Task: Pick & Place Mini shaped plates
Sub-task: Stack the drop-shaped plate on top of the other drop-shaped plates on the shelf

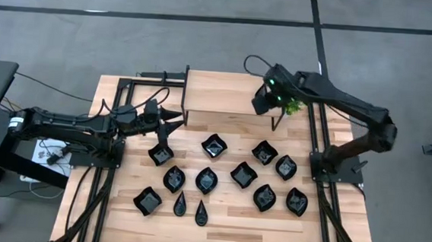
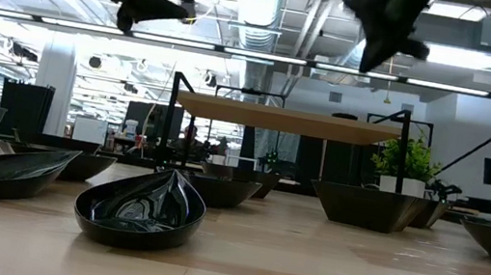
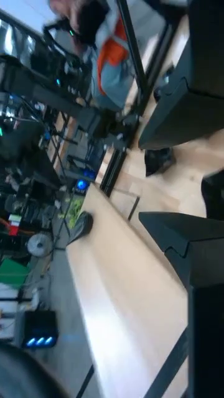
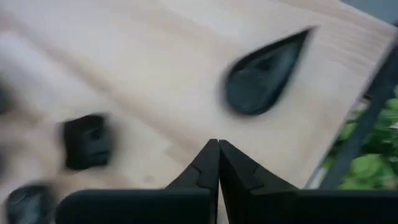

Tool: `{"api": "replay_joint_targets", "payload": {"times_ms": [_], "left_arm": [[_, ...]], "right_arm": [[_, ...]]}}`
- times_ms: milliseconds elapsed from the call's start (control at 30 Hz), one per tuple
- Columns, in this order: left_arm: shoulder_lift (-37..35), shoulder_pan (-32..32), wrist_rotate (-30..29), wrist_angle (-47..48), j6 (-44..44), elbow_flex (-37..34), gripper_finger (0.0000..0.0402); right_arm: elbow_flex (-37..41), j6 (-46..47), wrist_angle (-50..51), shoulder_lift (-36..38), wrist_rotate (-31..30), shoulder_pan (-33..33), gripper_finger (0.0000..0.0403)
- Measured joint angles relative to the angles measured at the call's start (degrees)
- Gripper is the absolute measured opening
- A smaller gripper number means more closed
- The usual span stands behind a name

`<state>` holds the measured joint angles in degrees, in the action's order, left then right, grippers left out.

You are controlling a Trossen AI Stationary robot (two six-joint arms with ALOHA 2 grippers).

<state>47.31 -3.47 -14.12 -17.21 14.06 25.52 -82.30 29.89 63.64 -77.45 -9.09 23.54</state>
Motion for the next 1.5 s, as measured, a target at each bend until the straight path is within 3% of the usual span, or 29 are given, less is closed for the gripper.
{"api": "replay_joint_targets", "payload": {"times_ms": [167, 333, 467, 567, 733, 900, 1167, 1300, 1500], "left_arm": [[0.00, -0.01, 2.41, -0.01, 5.96, 0.00, 0.0175], [0.00, 0.01, 3.28, 0.00, 10.28, 0.00, 0.0177], [0.00, 1.57, 12.00, 0.00, 10.35, 0.00, 0.0177], [0.00, 6.36, 13.81, 0.01, 11.71, 0.02, 0.0177], [0.90, 16.42, 7.58, 1.49, 13.56, 0.04, 0.0176], [3.39, 24.83, 4.46, 4.78, 23.44, 0.04, 0.0165], [10.84, 36.21, 3.22, 7.40, 46.24, 0.92, 0.0142], [15.90, 39.17, -2.23, 13.52, 51.93, 6.15, 0.0124], [23.37, 37.41, -1.44, 29.37, 56.48, 16.54, 0.0099]], "right_arm": [[0.17, -0.70, 1.86, 5.98, -0.55, -11.41, 0.0001], [0.20, -0.09, 2.60, 9.86, -5.53, -23.03, 0.0001], [1.00, 5.51, 2.49, 12.50, -13.15, -31.27, 0.0001], [6.64, 11.75, -0.22, 16.08, -17.90, -36.76, 0.0001], [22.03, 19.96, -12.07, 23.85, -21.57, -44.71, 0.0001], [35.49, 20.65, -29.52, 31.08, -23.59, -48.82, 0.0001], [50.10, 11.51, -55.98, 38.36, -23.97, -50.56, 0.0001], [53.14, 10.20, -59.21, 39.25, -23.95, -50.54, 0.0001], [54.38, 9.53, -59.53, 39.28, -22.45, -50.54, 0.0001]]}}
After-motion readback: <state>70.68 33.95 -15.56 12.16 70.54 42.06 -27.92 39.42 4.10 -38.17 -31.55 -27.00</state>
